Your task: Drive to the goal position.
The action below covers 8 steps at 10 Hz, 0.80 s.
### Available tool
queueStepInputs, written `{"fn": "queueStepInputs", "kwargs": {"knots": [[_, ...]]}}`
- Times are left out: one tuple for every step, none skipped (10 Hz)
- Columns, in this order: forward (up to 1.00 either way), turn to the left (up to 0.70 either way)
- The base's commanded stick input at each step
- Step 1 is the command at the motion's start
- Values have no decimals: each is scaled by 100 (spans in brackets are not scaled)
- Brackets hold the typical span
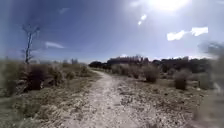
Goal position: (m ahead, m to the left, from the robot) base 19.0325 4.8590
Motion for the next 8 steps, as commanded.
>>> {"fn": "queueStepInputs", "kwargs": {"knots": [[70, 0], [70, 0], [70, 0], [70, 0], [70, 0], [70, 0], [70, 0], [70, 0]]}}
